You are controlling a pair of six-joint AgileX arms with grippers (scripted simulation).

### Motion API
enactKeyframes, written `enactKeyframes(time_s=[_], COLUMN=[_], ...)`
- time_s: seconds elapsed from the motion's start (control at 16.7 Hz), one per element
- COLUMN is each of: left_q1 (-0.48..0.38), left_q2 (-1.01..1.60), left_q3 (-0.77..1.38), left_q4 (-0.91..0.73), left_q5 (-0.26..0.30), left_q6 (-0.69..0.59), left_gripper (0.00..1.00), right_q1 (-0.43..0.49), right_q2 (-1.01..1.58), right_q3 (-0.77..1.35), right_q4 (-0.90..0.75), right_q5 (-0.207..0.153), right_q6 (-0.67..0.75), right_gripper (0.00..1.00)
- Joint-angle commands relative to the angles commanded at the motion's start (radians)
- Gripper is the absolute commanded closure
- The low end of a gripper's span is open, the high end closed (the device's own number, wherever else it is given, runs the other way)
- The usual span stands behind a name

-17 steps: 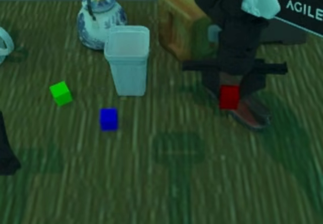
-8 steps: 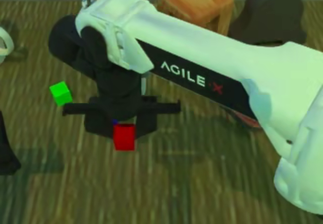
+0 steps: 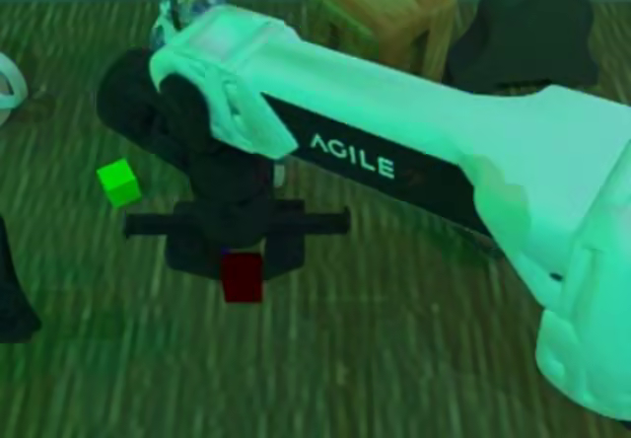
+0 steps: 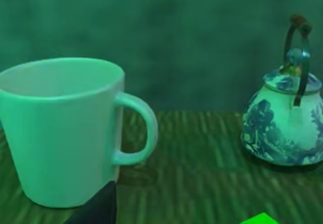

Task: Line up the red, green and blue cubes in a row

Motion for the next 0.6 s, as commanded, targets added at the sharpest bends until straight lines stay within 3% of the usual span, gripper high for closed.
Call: enactKeyframes(time_s=[0.3, 0.6], left_q1=[0.0, 0.0], left_q2=[0.0, 0.0], left_q3=[0.0, 0.0], left_q4=[0.0, 0.0], left_q5=[0.0, 0.0], left_q6=[0.0, 0.0], left_gripper=[0.0, 0.0], right_q1=[0.003, 0.004], right_q2=[0.002, 0.003], right_q3=[-0.188, -0.207], right_q4=[0.184, 0.203], right_q5=[0.001, 0.002], right_q6=[0.003, 0.004], right_gripper=[1.0, 1.0])
